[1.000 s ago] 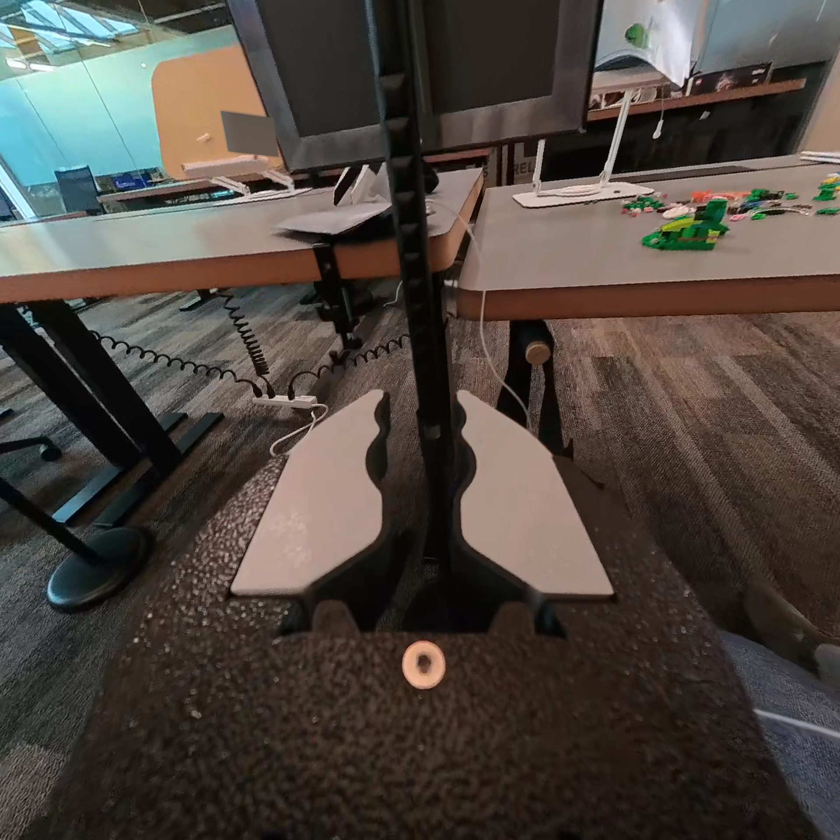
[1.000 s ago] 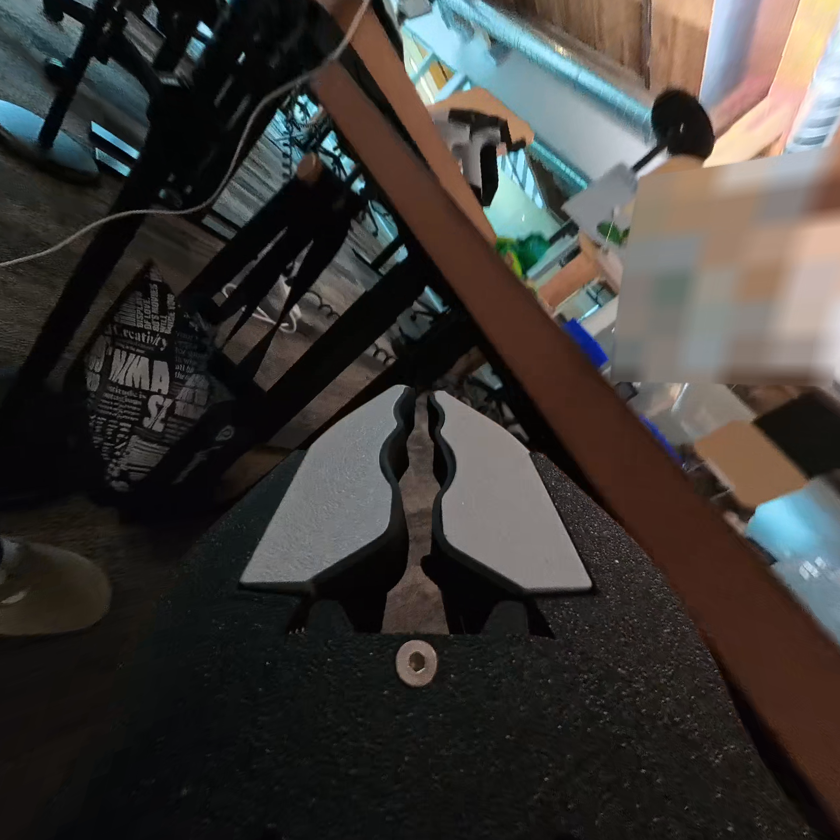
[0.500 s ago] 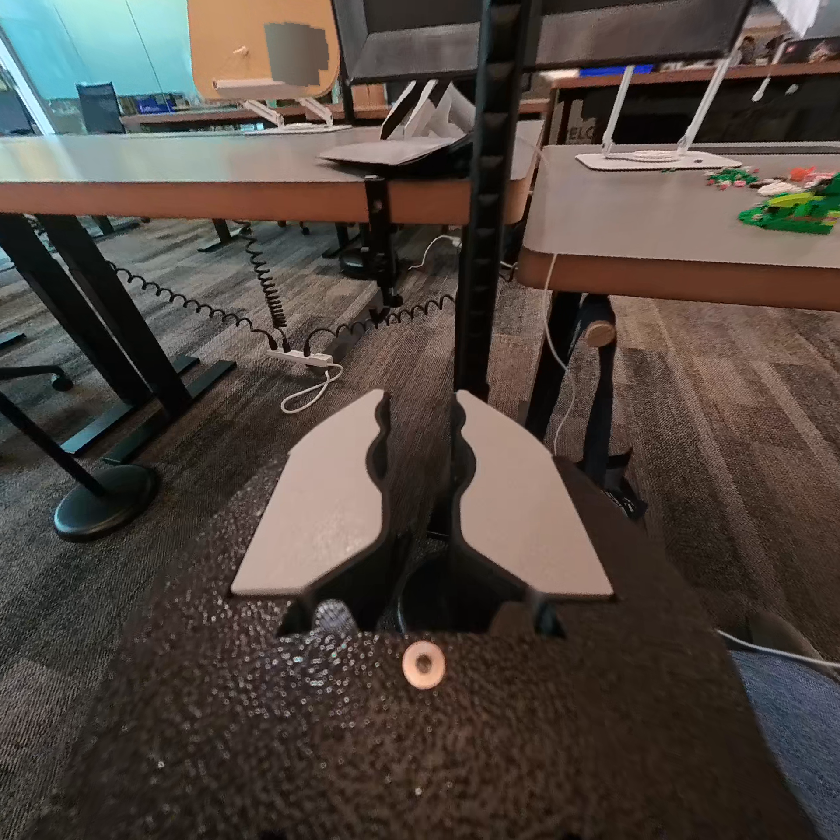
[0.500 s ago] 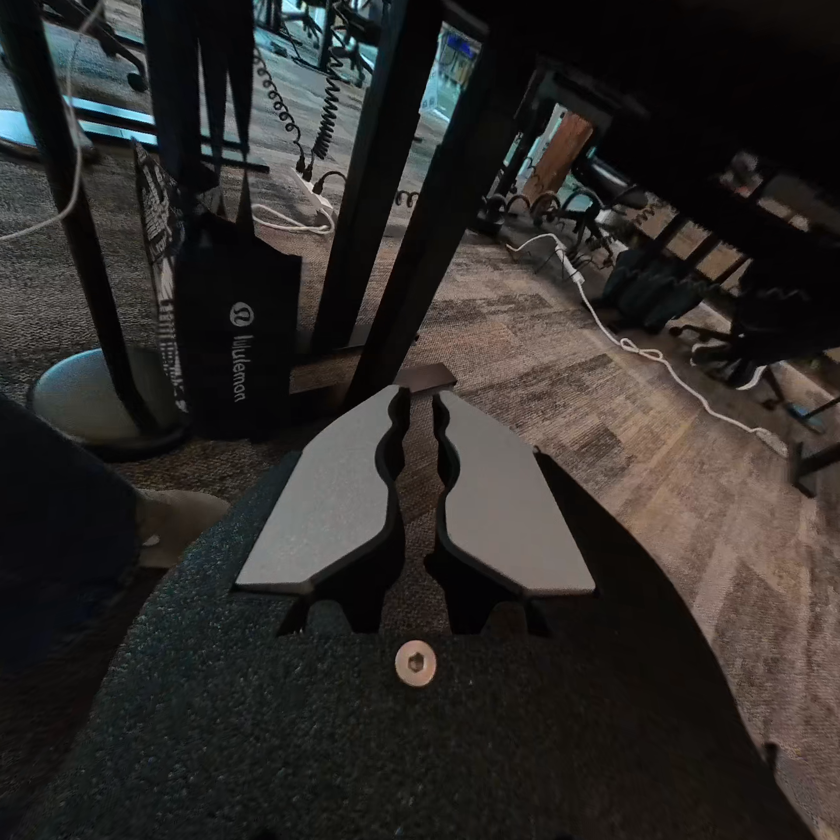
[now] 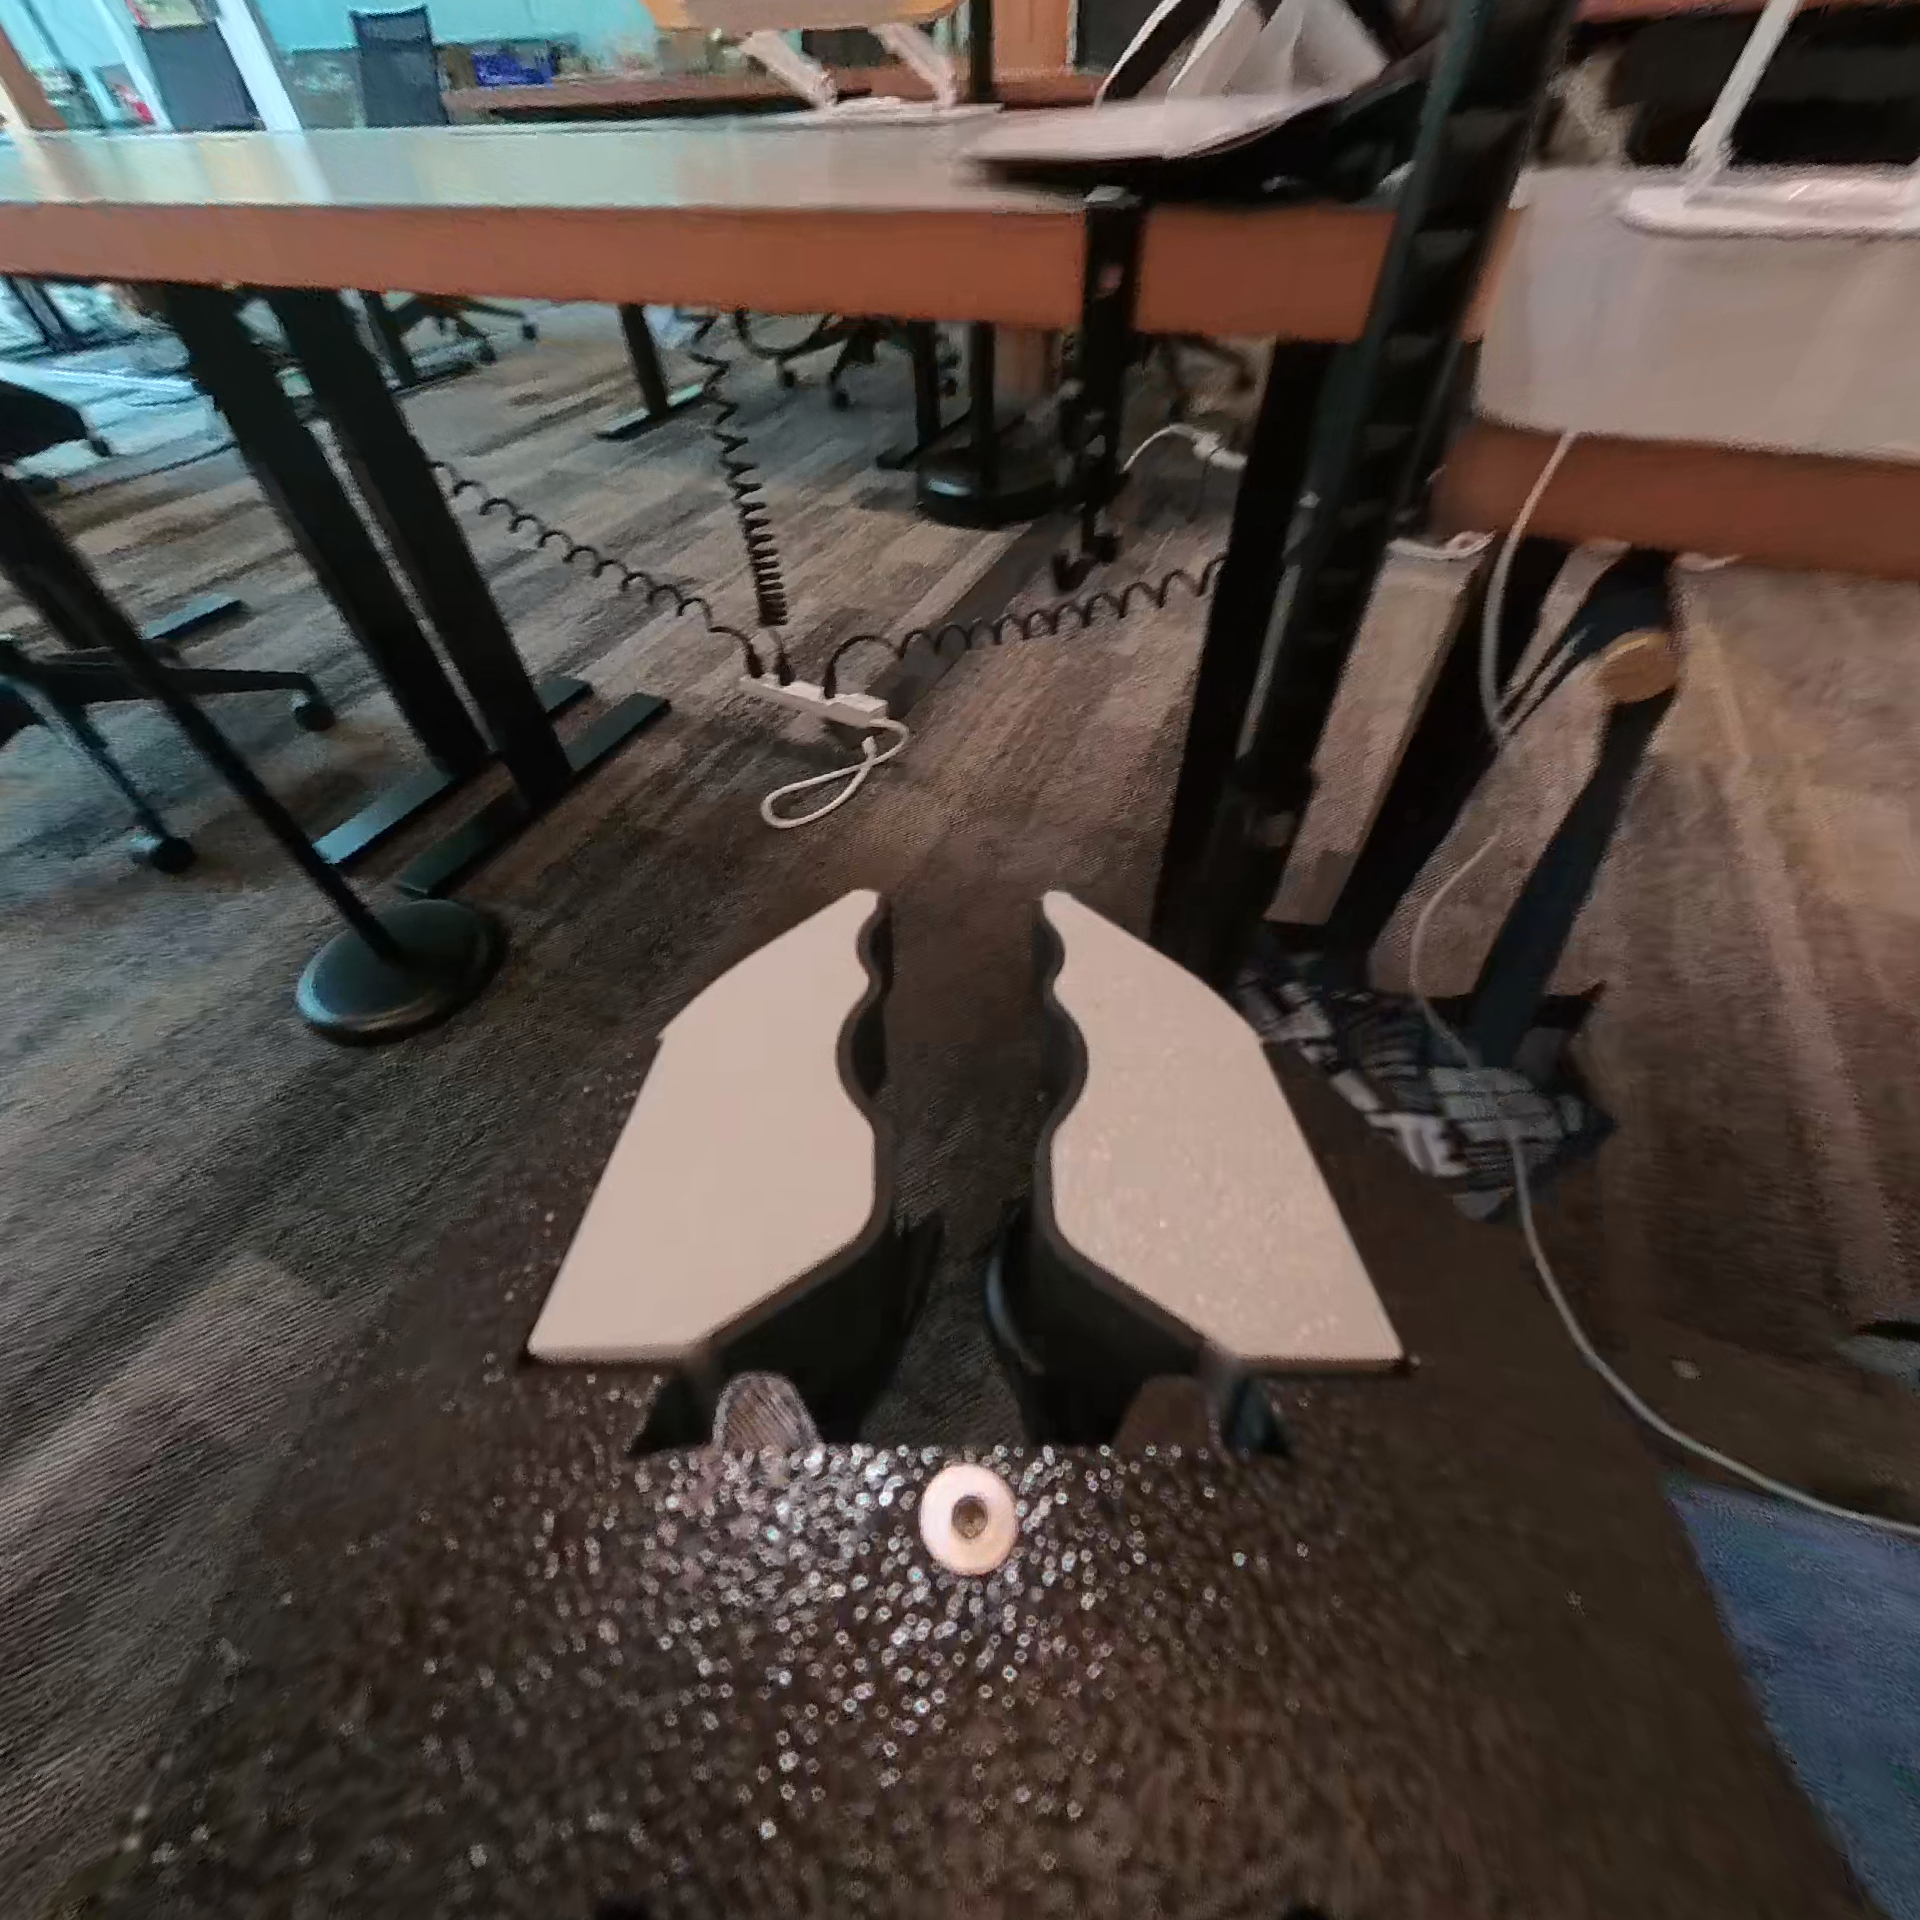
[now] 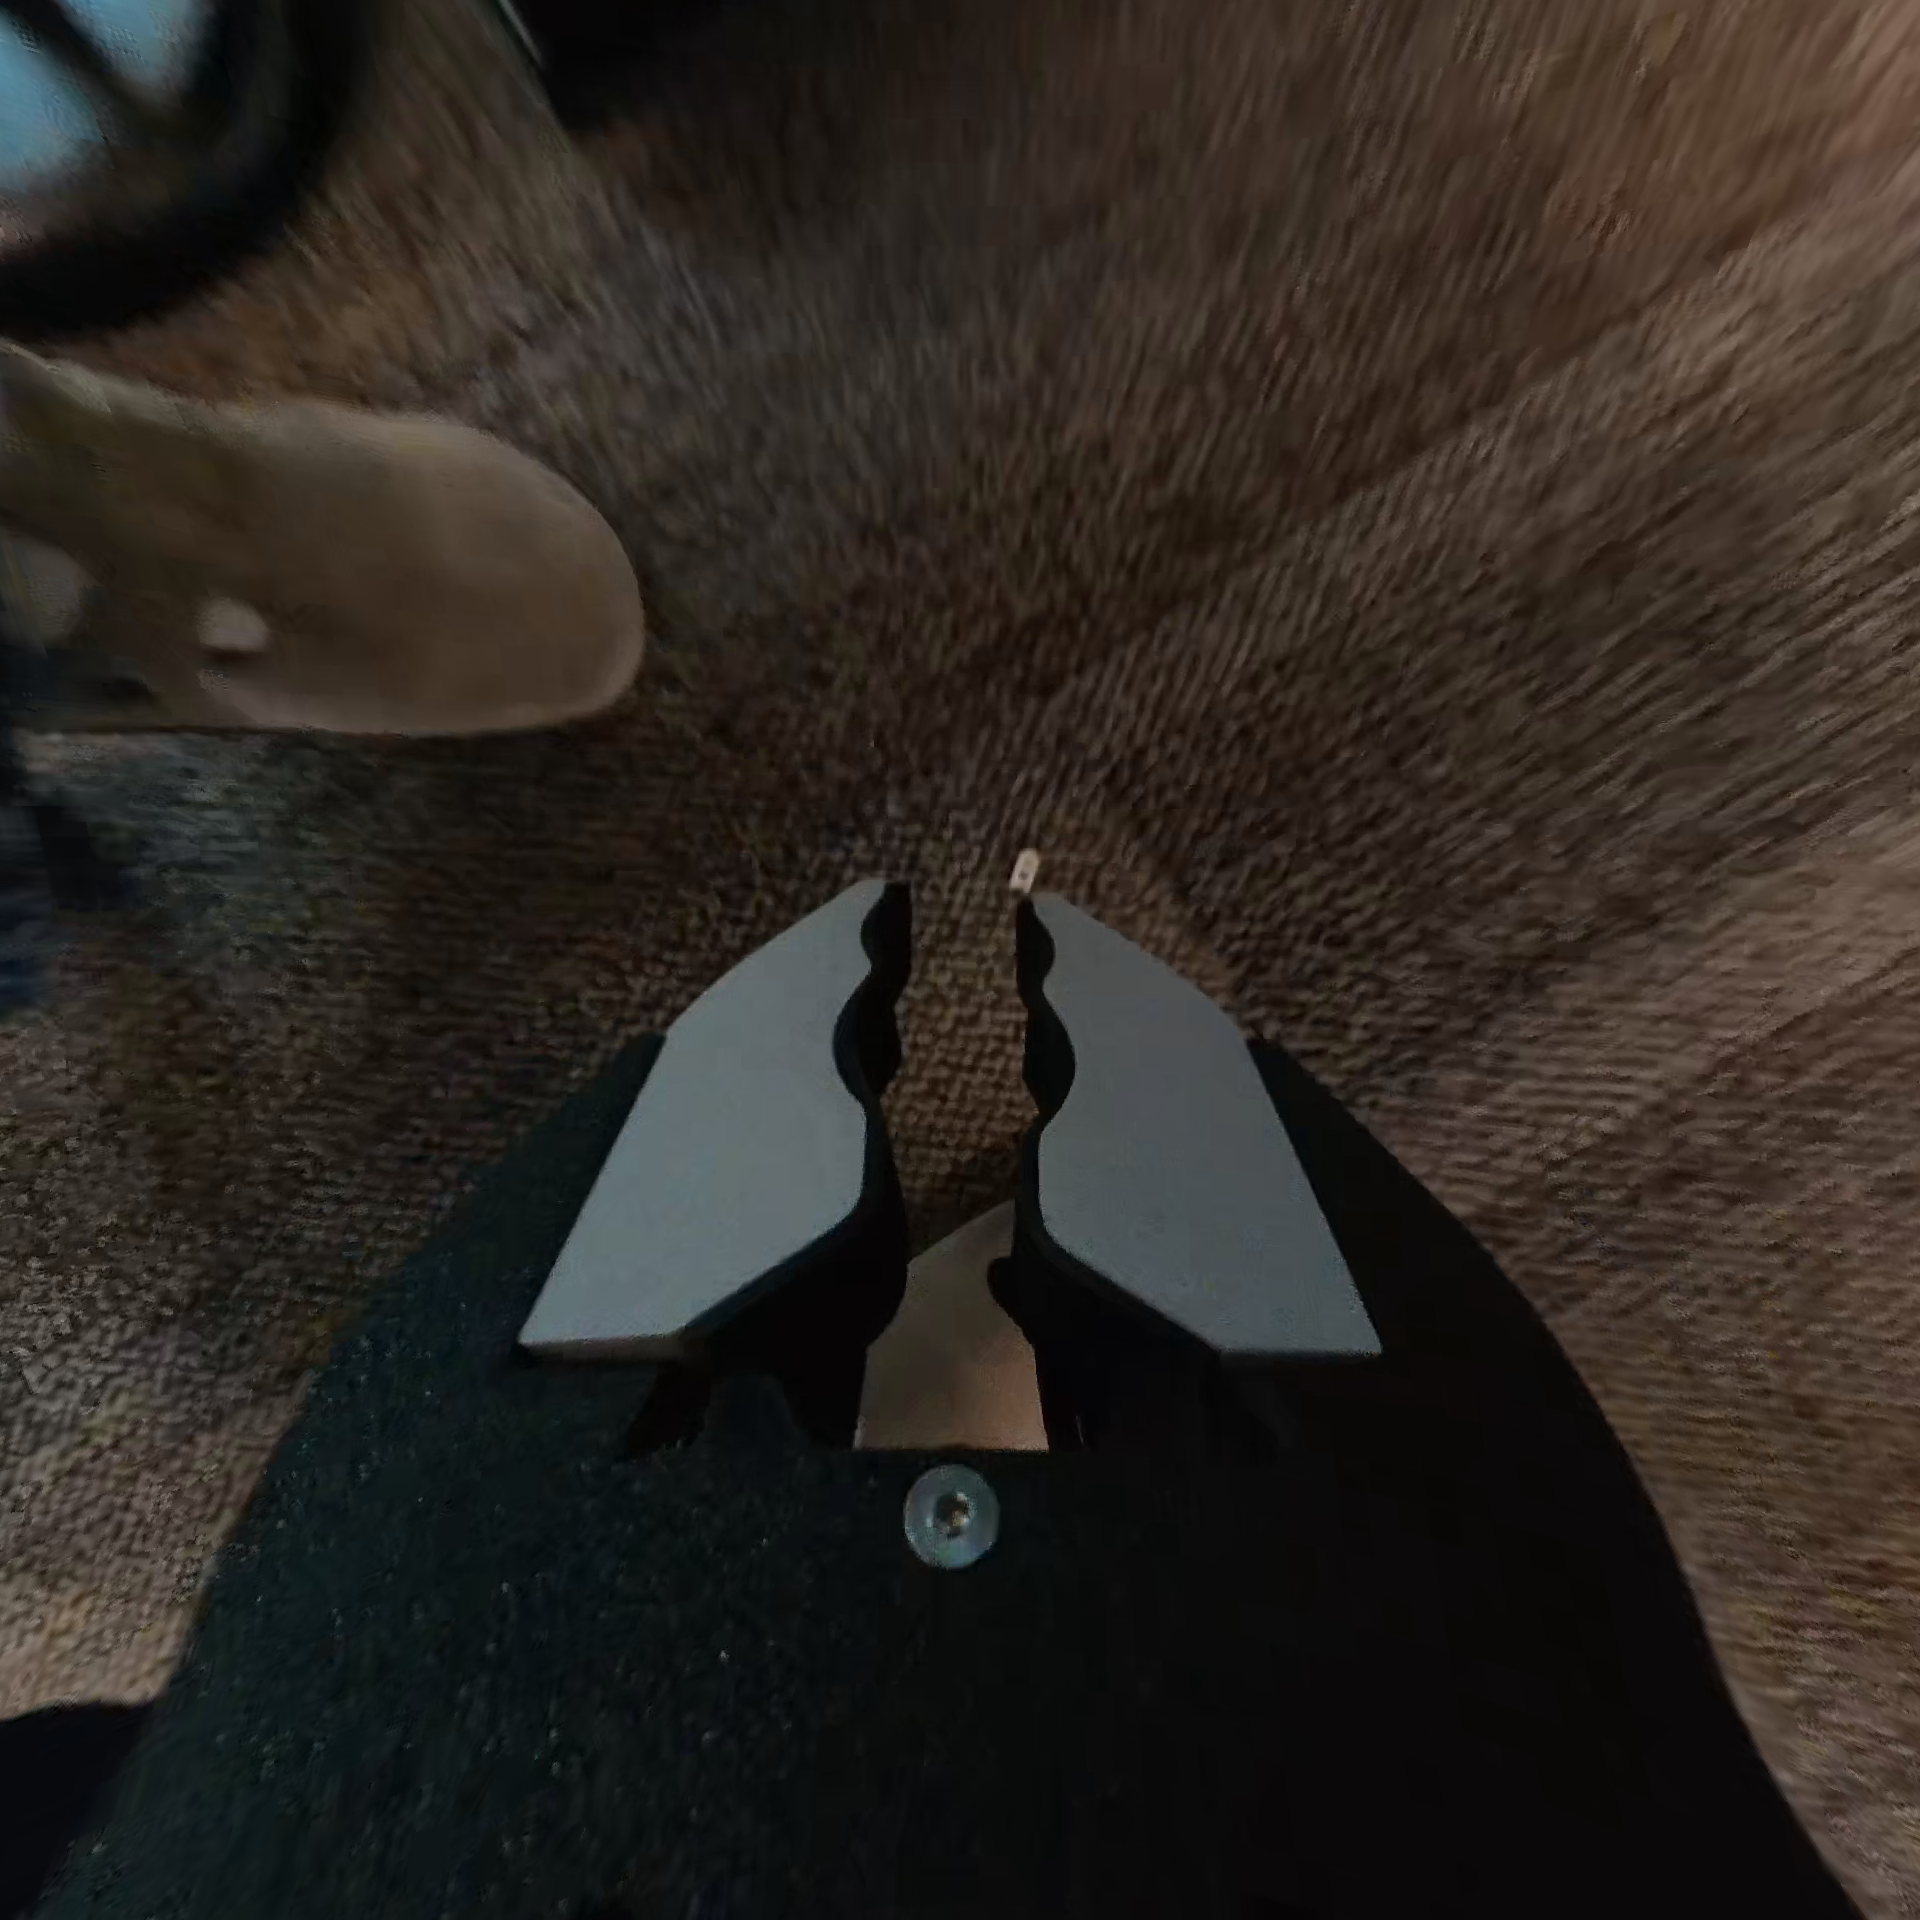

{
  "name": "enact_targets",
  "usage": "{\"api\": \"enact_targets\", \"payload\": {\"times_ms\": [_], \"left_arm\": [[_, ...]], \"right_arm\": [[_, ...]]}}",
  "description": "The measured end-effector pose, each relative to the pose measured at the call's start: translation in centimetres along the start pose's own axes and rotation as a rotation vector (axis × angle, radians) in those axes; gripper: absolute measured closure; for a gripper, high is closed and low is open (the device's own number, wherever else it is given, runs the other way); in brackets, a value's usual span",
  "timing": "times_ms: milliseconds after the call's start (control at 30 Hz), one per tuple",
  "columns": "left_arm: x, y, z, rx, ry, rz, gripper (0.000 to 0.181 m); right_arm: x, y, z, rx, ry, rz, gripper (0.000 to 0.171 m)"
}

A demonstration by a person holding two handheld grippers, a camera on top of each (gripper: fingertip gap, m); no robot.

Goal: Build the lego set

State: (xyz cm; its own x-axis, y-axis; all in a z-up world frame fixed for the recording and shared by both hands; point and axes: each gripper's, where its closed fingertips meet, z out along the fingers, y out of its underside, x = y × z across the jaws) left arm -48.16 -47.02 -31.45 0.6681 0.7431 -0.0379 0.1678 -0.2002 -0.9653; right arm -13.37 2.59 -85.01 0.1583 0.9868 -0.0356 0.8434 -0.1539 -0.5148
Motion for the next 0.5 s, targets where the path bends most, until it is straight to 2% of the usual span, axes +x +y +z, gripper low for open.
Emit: {"api": "enact_targets", "payload": {"times_ms": [100,200,333,500], "left_arm": [[-1.6,1.9,-0.2,-0.063,-0.049,0.037,0.156],[-3.0,3.9,-0.4,-0.140,-0.082,0.090,0.156],[-5.3,8.1,-1.6,-0.316,-0.141,0.145,0.157],[-7.5,9.6,-2.2,-0.370,-0.221,0.063,0.157]], "right_arm": [[0.0,3.1,5.2,-0.099,-0.035,0.077,0.154],[0.3,4.0,8.7,-0.094,0.013,0.128,0.151],[0.8,4.9,11.7,-0.099,0.079,0.172,0.146],[1.8,6.8,13.5,-0.158,0.146,0.247,0.150]]}}
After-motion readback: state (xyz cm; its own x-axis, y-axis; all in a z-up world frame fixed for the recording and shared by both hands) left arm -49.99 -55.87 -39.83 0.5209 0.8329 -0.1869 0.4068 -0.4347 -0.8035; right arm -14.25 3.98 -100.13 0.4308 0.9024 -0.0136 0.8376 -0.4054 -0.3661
